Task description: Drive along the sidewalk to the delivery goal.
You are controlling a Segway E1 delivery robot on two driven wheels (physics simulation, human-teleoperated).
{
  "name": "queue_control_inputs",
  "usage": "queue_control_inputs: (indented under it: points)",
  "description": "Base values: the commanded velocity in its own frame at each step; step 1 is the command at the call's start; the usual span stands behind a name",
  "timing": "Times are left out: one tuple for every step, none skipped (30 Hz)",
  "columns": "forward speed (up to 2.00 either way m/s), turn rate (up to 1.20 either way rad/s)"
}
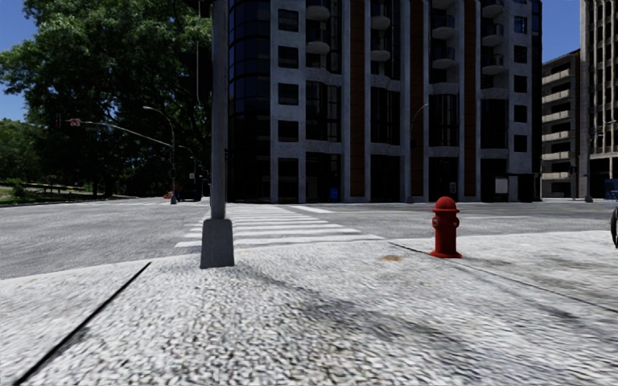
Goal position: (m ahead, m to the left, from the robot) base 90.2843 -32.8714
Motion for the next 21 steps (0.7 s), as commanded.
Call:
queue_control_inputs:
  points:
    - [2.0,0.0]
    - [2.0,0.0]
    - [2.0,0.0]
    - [2.0,0.0]
    - [2.0,0.0]
    - [2.0,0.0]
    - [2.0,0.0]
    - [2.0,0.0]
    - [2.0,0.0]
    - [2.0,0.0]
    - [2.0,0.0]
    - [2.0,0.0]
    - [2.0,0.0]
    - [2.0,0.0]
    - [2.0,0.0]
    - [2.0,0.0]
    - [2.0,0.0]
    - [2.0,0.0]
    - [2.0,0.0]
    - [2.0,0.0]
    - [2.0,0.0]
